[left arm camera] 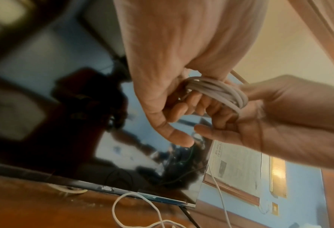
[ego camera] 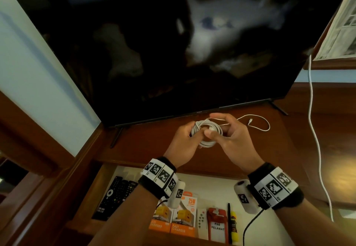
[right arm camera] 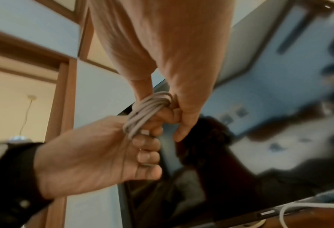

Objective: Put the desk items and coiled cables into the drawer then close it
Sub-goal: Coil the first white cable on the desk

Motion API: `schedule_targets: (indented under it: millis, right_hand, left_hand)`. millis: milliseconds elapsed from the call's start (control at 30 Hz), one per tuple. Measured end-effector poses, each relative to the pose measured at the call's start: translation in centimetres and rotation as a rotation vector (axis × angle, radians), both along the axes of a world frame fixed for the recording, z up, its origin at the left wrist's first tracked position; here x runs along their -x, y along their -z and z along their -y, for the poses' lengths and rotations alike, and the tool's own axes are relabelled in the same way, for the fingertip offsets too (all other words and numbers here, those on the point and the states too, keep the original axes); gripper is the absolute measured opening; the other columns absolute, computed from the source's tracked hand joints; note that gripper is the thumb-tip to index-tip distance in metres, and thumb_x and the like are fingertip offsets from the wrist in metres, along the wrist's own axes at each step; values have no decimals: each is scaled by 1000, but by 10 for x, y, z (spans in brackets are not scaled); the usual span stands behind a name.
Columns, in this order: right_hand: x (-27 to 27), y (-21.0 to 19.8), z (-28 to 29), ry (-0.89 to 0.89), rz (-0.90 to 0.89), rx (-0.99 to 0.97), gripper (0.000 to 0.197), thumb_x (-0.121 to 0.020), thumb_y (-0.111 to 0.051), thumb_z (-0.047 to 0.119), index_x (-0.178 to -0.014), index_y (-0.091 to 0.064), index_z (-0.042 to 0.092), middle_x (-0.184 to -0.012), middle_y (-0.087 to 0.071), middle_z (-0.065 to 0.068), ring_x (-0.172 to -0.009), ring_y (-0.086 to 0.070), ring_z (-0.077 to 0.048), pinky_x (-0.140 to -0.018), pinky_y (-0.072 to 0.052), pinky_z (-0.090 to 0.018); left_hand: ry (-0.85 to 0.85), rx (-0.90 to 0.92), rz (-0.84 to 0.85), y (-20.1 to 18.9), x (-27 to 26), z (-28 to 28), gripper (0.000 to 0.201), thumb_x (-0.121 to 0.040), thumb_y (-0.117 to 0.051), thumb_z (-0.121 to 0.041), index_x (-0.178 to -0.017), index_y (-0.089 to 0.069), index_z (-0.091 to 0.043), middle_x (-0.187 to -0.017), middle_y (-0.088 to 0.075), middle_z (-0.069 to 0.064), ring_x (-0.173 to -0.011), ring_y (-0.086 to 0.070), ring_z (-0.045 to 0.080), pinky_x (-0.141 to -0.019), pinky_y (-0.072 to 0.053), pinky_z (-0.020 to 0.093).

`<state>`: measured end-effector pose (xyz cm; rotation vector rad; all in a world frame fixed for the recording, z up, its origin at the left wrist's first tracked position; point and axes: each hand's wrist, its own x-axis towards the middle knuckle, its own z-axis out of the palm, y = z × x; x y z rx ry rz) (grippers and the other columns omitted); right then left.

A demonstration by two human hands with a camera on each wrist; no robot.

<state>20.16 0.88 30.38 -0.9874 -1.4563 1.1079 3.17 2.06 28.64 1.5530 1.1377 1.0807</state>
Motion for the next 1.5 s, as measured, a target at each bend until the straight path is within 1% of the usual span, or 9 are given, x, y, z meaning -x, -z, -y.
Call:
schedule_targets:
  millis: [100, 233, 433, 567, 767, 933, 1133, 1300, 1500]
  right_hand:
    - [-3, 4, -3, 137, 91, -103, 16, -98, -65, 15, -113, -69, 14, -86, -77, -1, -78, -75, -17, -69, -60, -30]
    - [-8, 9, -9, 260, 207, -192, 15, -96, -66, 20, -104, -78, 19, -92, -76, 10, -83, -72, -9, -76, -60, -32]
    - [-12, 19, -16, 345, 554, -578, 9, -96, -66, 4, -99, -74, 6, -100, -66, -4, -84, -62, -10, -74, -55, -23]
    - [-11, 14, -12, 300, 529, -506, 6, -98, -61, 7, -97, -67, 9, -90, -67, 1, -76, -63, -6, -66, -54, -24]
    - [-7, 10, -6, 227, 311, -232, 13, -99, -62, 11, -98, -75, 15, -90, -73, 7, -81, -70, -9, -71, -58, -25]
    - [-14, 9, -5, 116, 377, -291, 21, -94, -68, 9, -109, -79, 20, -93, -72, 7, -86, -69, -11, -76, -58, -30]
    - [-16, 18, -6, 62, 783, -380, 24, -92, -69, 7, -115, -71, 14, -105, -65, 4, -87, -62, -5, -76, -50, -15]
    - [-20, 32, -5, 208, 728, -313, 9, -97, -62, 8, -98, -71, 11, -94, -63, 4, -74, -60, 0, -65, -47, -10]
    - [-26, 44, 6, 191, 708, -238, 7, -95, -67, 11, -91, -71, 15, -94, -66, 5, -74, -62, -1, -66, -47, -7]
  left_hand:
    - [54, 70, 72, -4, -1, 6, 24, -109, -49, -26, -105, -68, -11, -83, -63, 9, -73, -59, 16, -67, -52, 33]
    - [156, 220, 301, -5, -3, 11, 28, -110, -44, -25, -104, -64, -6, -81, -57, 2, -70, -53, 18, -72, -57, 40]
    - [265, 298, 582, -7, -4, 14, 36, -109, -41, -28, -115, -62, 1, -86, -61, 6, -74, -56, 21, -72, -55, 39]
    - [313, 339, 684, -2, -3, 14, 42, -108, -39, -16, -130, -48, 19, -94, -59, 11, -77, -54, 21, -75, -56, 36]
    - [322, 352, 712, 3, -3, 10, 23, -107, -45, -12, -91, -59, -3, -99, -57, 17, -92, -57, 29, -89, -58, 43]
    - [318, 375, 737, 3, 1, 8, 17, -105, -47, -10, -94, -57, -3, -89, -62, 12, -98, -59, 35, -86, -60, 43]
    - [268, 451, 561, 5, 6, 5, 23, -105, -49, -8, -97, -70, -3, -73, -56, 5, -83, -64, 24, -86, -59, 43]
    - [235, 367, 70, 14, 25, -3, 22, -105, -54, -15, -104, -76, -12, -78, -69, 5, -88, -65, 26, -70, -42, 31]
    - [270, 248, -140, 30, 37, -1, 23, -106, -53, -13, -113, -75, -9, -73, -62, 8, -68, -58, 11, -70, -44, 20]
